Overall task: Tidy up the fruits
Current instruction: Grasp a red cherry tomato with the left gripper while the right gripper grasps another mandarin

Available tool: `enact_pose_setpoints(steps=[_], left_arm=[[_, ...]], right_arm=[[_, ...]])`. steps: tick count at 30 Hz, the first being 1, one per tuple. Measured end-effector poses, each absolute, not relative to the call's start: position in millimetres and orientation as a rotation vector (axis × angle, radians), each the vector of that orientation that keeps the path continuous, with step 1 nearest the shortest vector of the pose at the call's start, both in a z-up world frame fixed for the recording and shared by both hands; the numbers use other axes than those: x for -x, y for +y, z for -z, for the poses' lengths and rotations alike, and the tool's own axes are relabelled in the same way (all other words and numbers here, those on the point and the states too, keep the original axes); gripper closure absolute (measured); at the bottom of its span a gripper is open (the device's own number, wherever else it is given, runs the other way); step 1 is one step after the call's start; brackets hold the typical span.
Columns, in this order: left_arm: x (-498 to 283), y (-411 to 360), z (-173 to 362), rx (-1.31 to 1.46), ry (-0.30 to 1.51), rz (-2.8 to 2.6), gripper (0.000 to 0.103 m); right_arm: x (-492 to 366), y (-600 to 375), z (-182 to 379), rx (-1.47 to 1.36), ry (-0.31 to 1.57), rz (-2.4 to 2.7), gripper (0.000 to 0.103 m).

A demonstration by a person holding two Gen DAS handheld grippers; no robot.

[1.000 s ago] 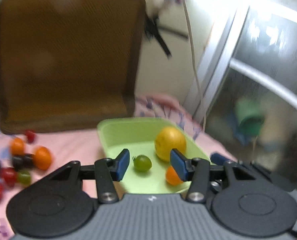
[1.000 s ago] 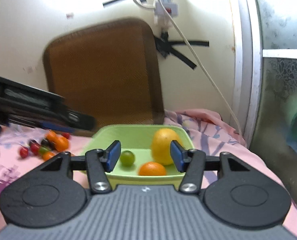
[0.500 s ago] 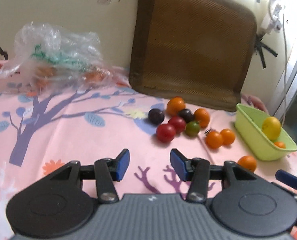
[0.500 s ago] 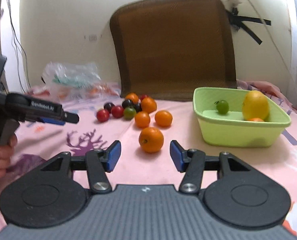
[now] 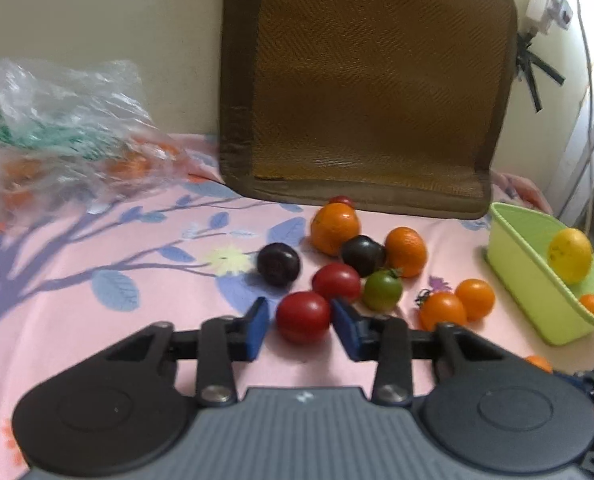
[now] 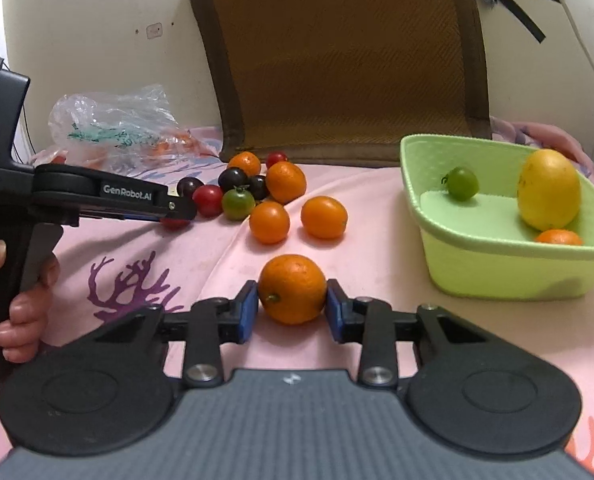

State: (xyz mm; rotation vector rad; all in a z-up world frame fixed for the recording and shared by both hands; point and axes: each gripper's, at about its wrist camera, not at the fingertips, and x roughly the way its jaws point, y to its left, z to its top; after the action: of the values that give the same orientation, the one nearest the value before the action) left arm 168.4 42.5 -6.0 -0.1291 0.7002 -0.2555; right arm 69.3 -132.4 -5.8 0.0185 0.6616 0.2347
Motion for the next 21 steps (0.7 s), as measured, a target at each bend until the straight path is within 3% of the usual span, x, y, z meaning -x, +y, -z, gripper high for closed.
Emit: enact_pose_setpoints(steps=[4, 15, 21], left_arm=[[-147.3, 39.7, 0.0, 0.119, 0.690, 0.261, 0.073], [11.3, 8.3, -4.0, 0.070, 0.662, 0.482, 0.072], [37.9, -14.7, 6.5, 0.008, 0.634, 0.473, 0.071]], right_arm=[[-51.4, -132.7, -0.6, -0.015, 0.658, -0.264, 0.066], [52.2, -143.7, -6.0, 0.035, 0.604, -0.288, 0.066], [68.1, -150.9, 2.6, 0.038, 0.609, -0.277, 0.064]])
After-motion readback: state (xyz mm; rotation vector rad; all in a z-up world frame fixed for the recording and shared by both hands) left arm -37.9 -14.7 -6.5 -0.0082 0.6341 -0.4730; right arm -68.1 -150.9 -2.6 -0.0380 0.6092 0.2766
